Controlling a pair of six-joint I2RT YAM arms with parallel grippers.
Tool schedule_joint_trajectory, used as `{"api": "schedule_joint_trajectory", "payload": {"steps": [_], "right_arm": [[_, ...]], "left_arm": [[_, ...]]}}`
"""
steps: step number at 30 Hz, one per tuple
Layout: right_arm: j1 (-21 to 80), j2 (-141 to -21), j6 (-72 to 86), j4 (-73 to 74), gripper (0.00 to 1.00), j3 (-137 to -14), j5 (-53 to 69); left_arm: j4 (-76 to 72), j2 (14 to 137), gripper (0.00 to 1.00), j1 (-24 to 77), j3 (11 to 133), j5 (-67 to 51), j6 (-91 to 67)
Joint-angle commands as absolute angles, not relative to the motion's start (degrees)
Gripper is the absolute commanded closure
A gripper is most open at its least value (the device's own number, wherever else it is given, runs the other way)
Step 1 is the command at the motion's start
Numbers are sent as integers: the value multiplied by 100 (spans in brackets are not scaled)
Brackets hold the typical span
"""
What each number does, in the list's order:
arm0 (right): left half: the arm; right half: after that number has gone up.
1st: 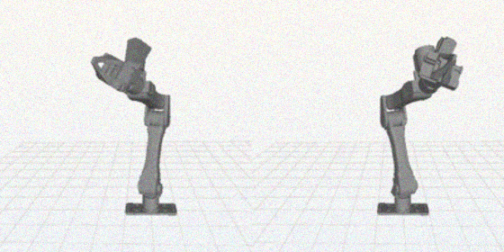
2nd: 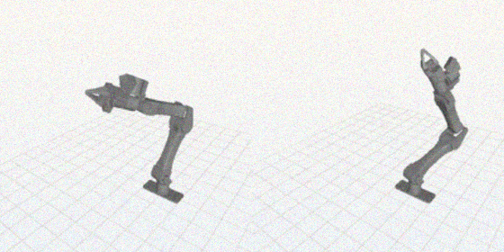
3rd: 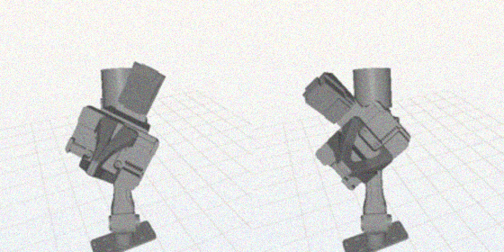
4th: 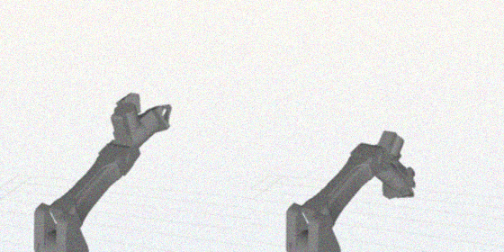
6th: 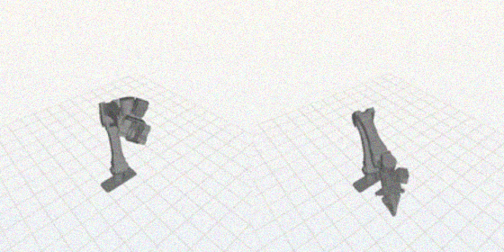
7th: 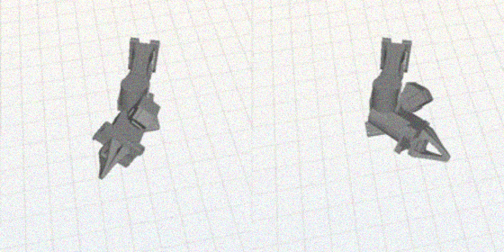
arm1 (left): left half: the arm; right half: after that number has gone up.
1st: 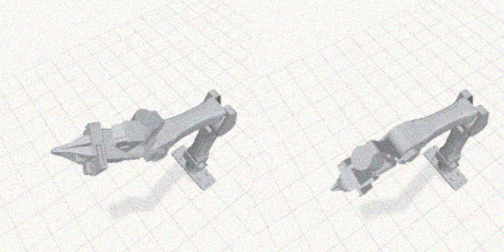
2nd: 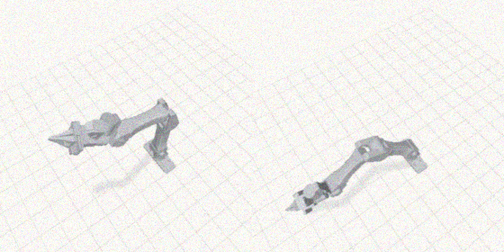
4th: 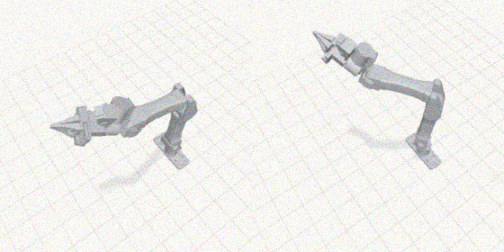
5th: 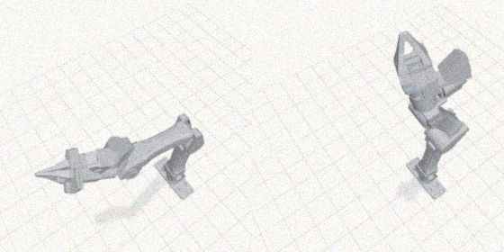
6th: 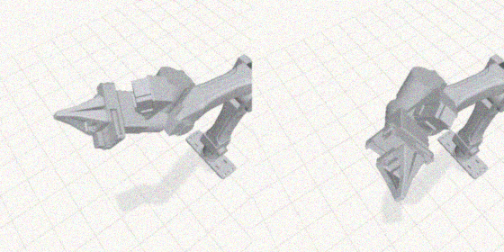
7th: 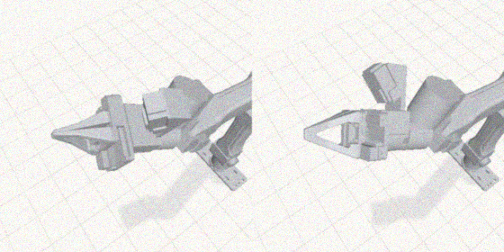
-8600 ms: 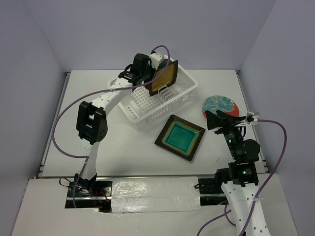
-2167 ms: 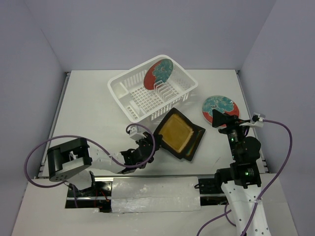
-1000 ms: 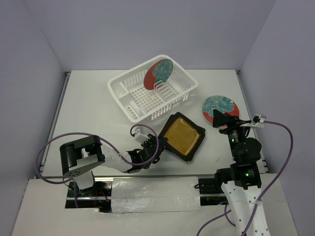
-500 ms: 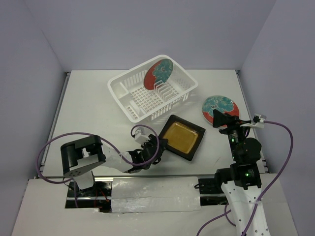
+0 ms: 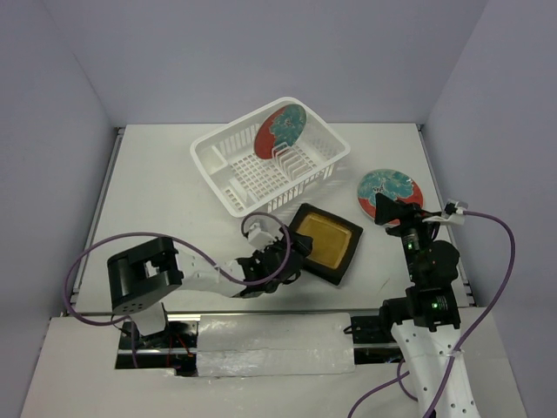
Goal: Unload the plates from the dish rack
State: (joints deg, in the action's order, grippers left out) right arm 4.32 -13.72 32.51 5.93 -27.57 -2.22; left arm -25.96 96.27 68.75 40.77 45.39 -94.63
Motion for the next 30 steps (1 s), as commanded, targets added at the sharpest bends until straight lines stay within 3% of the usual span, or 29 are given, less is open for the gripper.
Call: {"api": "schedule_joint_trajectory", "payload": {"steps": [1, 2, 5, 8, 24, 27, 30], "right_arm": [[431, -1546, 3260, 430, 24, -2839, -421], [439, -1564, 3269, 422, 24, -2830, -431], [439, -1617, 3278, 422, 24, -2830, -396], [439, -1582, 3252, 536, 24, -2891, -474], [439, -1538, 3270, 501, 24, -2848, -492], [431, -1556, 3305, 483, 24, -2839, -475], [431, -1564, 3296, 501, 24, -2865, -422]], "left_arm": [[-499, 9711, 0, 6978, 5443, 4517, -9816], [796, 9808, 1, 6987, 5797, 4570, -10174], [2874, 10238, 1, 7075, 6973, 4781, -10895], [3619, 10389, 1, 7189, 7399, 4904, -11266], [4087, 9889, 0, 7233, 7023, 5527, -11725], [4052, 9407, 0, 7216, 7031, 6079, -11129], [3291, 8661, 0, 7041, 7040, 6197, -9358]]}}
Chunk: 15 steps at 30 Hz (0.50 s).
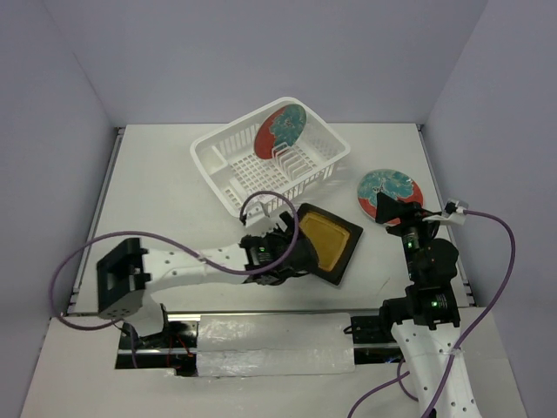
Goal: Unload the plates from the dish rack
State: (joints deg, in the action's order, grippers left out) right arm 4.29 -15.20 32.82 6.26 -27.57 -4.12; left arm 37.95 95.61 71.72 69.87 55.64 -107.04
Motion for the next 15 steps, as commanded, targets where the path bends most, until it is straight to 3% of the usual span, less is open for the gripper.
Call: {"api": "schedule_joint_trajectory", "payload": {"steps": [1, 4, 5, 6, 9, 13, 15], "right_arm": [[439, -1564, 3296, 501, 24, -2874, -396], [448, -1529, 3252, 484, 24, -2865, -290], [440, -1512, 3200, 449, 24, -2857, -194], [439, -1460, 3138, 396, 23, -2839, -106], [448, -1310, 2971, 89, 22, -2646, 209], [439, -1222, 2971, -185, 22, -2505, 334], [448, -1265, 2944, -185, 22, -2496, 395]], "left_arm": [[1782, 8422, 1, 6953, 6840, 5970, -7324], [-1638, 7385, 1, 6383, 5815, 3707, -3924], [-1992, 7191, 0, 6033, 5688, 3135, -3424], [-1934, 7015, 1, 5855, 5739, 2764, -3141], [-592, 7389, 1, 5389, 7376, 2365, -2042], [-325, 7883, 5, 4793, 8278, 2007, -836], [-474, 8094, 23, 4510, 8620, 1602, -425]]}}
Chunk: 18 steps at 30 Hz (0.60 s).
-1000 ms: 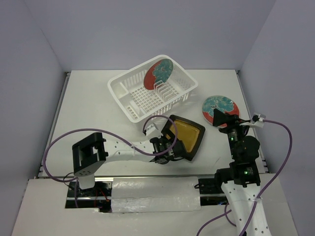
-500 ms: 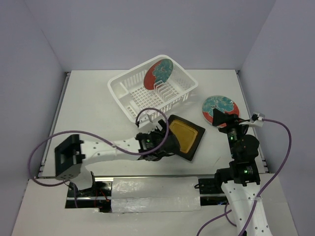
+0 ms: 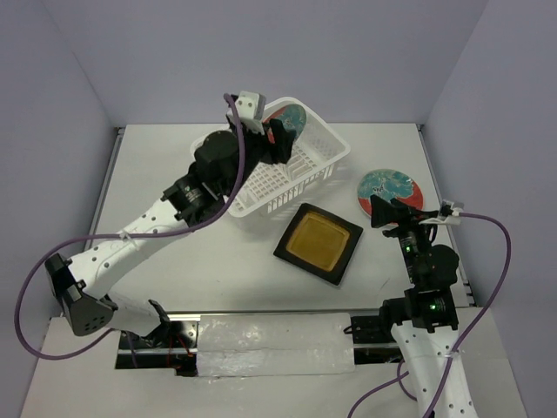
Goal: Unload the plates from the dish rack
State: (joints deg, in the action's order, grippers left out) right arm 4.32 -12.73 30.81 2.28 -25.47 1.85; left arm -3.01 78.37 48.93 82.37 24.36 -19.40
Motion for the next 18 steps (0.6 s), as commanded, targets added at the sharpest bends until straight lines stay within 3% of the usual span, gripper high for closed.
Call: {"api": "schedule_joint_trajectory", "payload": {"steps": [1, 5, 8, 11, 14, 18], "right_arm": [[440, -1283, 2944, -219, 22, -2487, 465], [440, -1362, 2786, -71, 22, -2645, 247], [440, -1371, 2681, -96, 22, -2751, 332], [448, -1257, 2593, -317, 22, -2680, 676], [439, -1170, 2567, -115, 22, -2891, 545], [439, -1099, 2575, 69, 21, -2883, 501]], "left_arm": [[-553, 8147, 29, 4309, 8709, 1643, -274], [-652, 8577, 35, 3640, 9218, 1452, 465], [165, 9324, 27, 3051, 10150, 713, 605], [-368, 9719, 28, 2787, 9985, 319, 1089], [-168, 10352, 32, 2620, 10535, 54, 1029], [236, 11178, 30, 2532, 11152, -291, 1116]]}}
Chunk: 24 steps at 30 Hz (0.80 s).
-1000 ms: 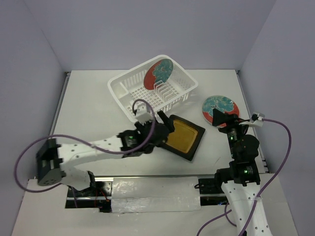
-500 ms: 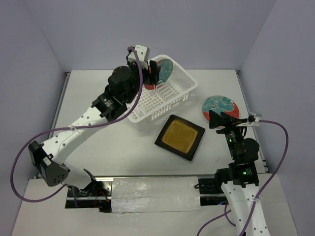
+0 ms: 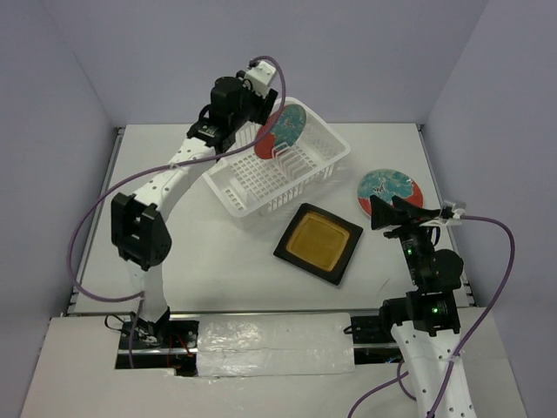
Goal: Unload the plates from the dish rack
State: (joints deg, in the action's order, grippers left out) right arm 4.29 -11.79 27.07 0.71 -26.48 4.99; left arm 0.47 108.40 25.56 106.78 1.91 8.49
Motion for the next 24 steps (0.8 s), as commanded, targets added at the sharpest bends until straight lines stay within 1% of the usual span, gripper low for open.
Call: {"api": "schedule_joint_trajectory", "payload": {"steps": [1, 5, 7, 10, 14, 17, 19, 24], "right_arm": [[439, -1116, 2610, 18, 21, -2839, 484], [439, -1248, 2672, -193, 21, -2742, 606], [439, -1283, 2698, -184, 21, -2733, 668], [439, -1187, 2733, -263, 21, -2646, 686], [448, -1178, 2751, -229, 21, -2672, 589], [448, -1283, 2760, -281, 21, -2681, 536], [439, -1397, 2769, -299, 21, -2715, 545], [439, -1433, 2786, -325, 21, -2716, 650]], "left_arm": [[324, 11388, 33, 2514, 11232, -247, 1108], [-165, 11469, 38, 2470, 10899, -351, 1125], [-141, 11609, 40, 2444, 11020, -544, 1177], [148, 11821, 41, 2391, 11258, -650, 1256], [324, 12032, 42, 2364, 11425, -431, 1406], [177, 12076, 43, 2364, 11321, -185, 1485], [149, 12137, 43, 2364, 11250, -132, 1538], [272, 12444, 43, 2312, 11540, -307, 1600]]}}
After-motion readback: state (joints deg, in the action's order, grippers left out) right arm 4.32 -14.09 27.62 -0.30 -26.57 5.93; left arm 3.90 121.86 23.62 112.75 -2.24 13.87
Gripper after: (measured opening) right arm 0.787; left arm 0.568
